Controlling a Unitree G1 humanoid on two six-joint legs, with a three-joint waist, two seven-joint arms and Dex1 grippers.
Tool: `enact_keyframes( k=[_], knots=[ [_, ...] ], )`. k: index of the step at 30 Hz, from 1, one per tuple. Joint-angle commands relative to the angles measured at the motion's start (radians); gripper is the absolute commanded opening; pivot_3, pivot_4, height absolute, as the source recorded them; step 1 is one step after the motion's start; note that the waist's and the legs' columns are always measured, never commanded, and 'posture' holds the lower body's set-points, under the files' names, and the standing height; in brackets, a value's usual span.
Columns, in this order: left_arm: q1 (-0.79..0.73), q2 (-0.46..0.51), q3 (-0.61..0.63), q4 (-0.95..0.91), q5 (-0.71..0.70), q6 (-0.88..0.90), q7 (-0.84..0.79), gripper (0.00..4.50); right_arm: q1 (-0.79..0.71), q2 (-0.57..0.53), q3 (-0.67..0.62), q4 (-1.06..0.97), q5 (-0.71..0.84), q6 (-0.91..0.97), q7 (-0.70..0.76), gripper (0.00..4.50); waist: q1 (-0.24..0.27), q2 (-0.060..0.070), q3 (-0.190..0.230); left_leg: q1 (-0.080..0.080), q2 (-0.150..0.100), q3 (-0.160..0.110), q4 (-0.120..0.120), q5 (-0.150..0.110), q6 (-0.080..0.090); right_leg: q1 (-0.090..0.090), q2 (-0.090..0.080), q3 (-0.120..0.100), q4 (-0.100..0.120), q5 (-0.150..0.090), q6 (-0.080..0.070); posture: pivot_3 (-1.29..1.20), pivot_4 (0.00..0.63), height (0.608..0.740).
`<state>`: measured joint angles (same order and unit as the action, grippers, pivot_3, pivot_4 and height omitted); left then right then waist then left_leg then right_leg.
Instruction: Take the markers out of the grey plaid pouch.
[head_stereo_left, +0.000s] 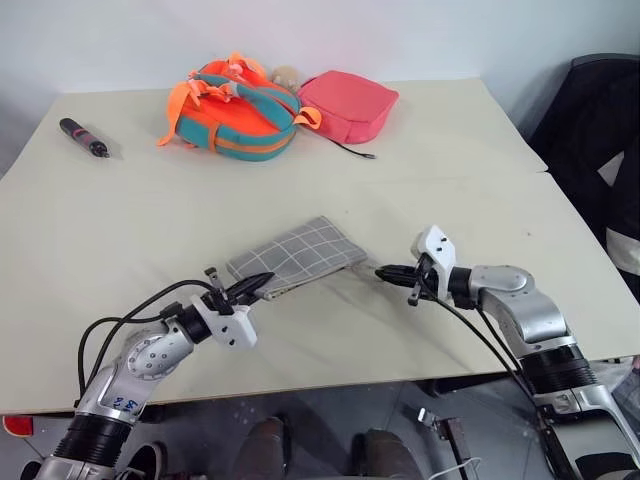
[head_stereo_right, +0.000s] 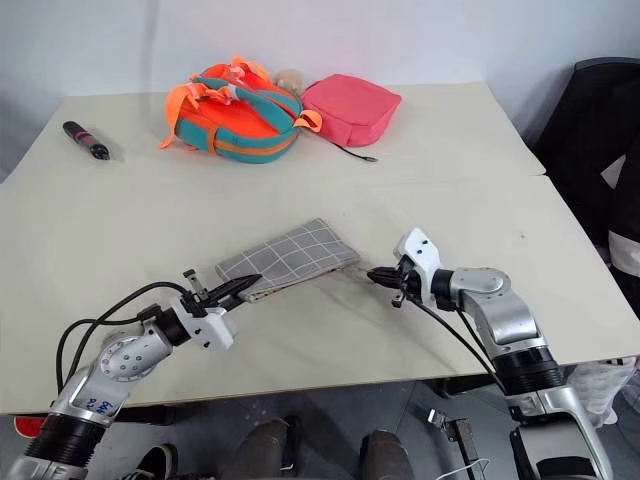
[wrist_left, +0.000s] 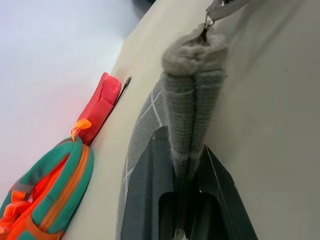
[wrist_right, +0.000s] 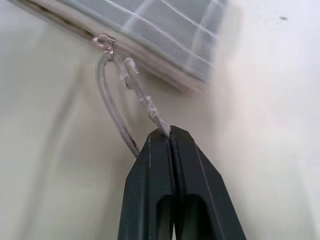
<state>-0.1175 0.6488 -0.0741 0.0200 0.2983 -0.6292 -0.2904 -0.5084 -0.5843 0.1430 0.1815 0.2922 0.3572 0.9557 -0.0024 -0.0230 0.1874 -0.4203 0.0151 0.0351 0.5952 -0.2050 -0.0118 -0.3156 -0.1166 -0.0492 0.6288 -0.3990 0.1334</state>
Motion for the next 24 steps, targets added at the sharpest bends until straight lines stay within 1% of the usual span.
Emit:
enact_keyframes(
  k=[1,6,12,14,16,19,23,24],
  knots=[
    [0.017,0.021,0.054,-0.007,-0.041,-0.02,0.0,0.0,-0.017,-0.034,-0.042,0.035,-0.025,-0.036,0.008,0.02,0.0,0.0,0.0,0.0,0.0,0.0,0.0,0.0,0.0,0.0,0.0,0.0,0.0,0.0,0.0,0.0,0.15,0.74],
    [0.029,0.014,0.066,-0.012,-0.051,-0.027,-0.007,0.0,-0.03,-0.049,-0.05,0.082,-0.043,-0.067,0.017,0.02,0.001,0.0,0.0,0.0,0.0,0.001,0.001,0.0,0.0,0.0,0.0,0.0,0.0,0.0,0.0,0.0,0.15,0.74],
    [0.038,0.012,0.072,0.0,-0.101,-0.023,-0.032,0.0,-0.04,-0.066,-0.064,0.133,-0.061,-0.104,0.022,0.02,0.001,0.0,0.0,0.0,0.0,0.001,0.001,0.0,0.0,0.001,0.0,0.0,0.0,0.0,0.0,0.0,0.15,0.74],
    [0.037,0.01,0.07,0.001,-0.106,-0.02,-0.037,0.0,-0.043,-0.062,-0.067,0.135,-0.06,-0.108,0.027,0.02,0.0,0.0,0.0,0.0,0.0,0.001,0.001,0.0,0.0,0.001,0.0,0.0,0.0,0.0,0.0,0.0,0.15,0.74],
    [0.024,-0.007,0.06,-0.002,-0.132,0.006,-0.05,0.0,-0.039,-0.039,-0.068,0.087,-0.031,-0.066,0.035,0.02,0.0,0.0,0.0,0.0,0.0,0.001,0.001,0.0,0.0,0.001,0.0,0.0,0.0,0.0,0.0,0.0,0.15,0.74],
    [0.012,-0.023,0.041,-0.011,-0.168,0.03,-0.083,0.0,-0.033,-0.021,-0.077,0.038,0.005,-0.024,0.042,0.65,0.0,0.0,0.0,0.0,0.0,0.001,0.001,0.0,0.0,0.001,0.0,0.0,0.0,0.0,0.0,0.0,0.15,0.74],
    [0.015,-0.032,0.031,-0.03,-0.209,0.063,-0.129,0.0,-0.023,-0.037,-0.087,-0.024,0.038,0.028,0.067,1.94,0.001,0.0,0.0,0.0,0.0,0.001,0.001,0.0,0.0,0.001,0.0,0.0,0.0,0.0,0.0,0.0,0.15,0.74],
    [0.016,-0.034,0.03,-0.035,-0.225,0.074,-0.143,0.0,-0.024,-0.041,-0.099,-0.05,0.07,0.064,0.081,1.94,0.001,0.0,0.0,0.0,0.0,0.001,0.001,0.0,0.0,0.001,0.0,0.0,0.0,0.0,0.0,0.0,0.15,0.74]
  ],
)
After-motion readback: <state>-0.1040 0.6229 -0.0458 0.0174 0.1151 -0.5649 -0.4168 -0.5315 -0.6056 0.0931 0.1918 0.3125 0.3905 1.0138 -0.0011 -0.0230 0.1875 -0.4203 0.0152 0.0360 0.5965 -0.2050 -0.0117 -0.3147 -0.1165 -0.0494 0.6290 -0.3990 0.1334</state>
